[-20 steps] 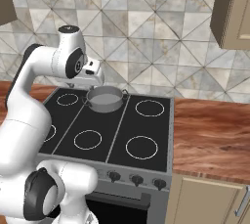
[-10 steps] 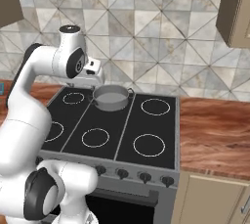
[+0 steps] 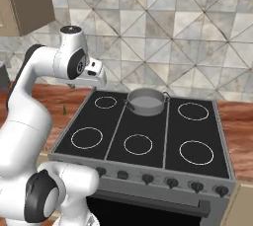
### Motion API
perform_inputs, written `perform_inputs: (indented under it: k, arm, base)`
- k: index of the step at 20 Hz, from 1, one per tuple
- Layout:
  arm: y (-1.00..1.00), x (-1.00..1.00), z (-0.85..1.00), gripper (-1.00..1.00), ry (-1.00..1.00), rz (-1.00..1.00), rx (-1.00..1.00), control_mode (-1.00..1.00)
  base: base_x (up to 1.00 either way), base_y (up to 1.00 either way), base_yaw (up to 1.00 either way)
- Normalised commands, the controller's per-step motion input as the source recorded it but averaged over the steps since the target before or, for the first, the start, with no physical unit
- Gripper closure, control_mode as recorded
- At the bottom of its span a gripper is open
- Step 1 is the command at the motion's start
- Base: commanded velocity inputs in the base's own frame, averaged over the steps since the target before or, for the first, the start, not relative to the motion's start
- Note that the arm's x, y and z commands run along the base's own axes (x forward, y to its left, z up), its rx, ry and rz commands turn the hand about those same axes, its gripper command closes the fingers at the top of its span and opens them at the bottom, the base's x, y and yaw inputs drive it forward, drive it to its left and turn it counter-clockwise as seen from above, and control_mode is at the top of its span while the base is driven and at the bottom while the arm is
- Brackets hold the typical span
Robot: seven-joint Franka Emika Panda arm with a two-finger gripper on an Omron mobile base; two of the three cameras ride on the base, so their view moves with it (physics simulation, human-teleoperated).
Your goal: Put the lemon and lemon wedge in the pot. Retrieve the spatula and lightly stir the vegetables in the pot.
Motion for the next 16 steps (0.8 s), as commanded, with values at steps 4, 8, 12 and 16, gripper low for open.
perform_inputs:
  k: [4, 8, 12, 16]
  arm:
    - [0.0, 0.0, 0.0, -1.0, 0.0, 0.0, 0.0, 1.0]
    - [0.0, 0.0, 0.0, -1.0, 0.0, 0.0, 0.0, 1.0]
    - [0.0, 0.0, 0.0, -1.0, 0.0, 0.0, 0.0, 1.0]
    - [0.0, 0.0, 0.0, -1.0, 0.0, 0.0, 0.0, 1.0]
  base:
    - [0.23, 0.91, -0.06]
    - [0.44, 0.68, -0.03]
    - [0.57, 0.11, 0.0]
    - [0.65, 0.0, 0.0]
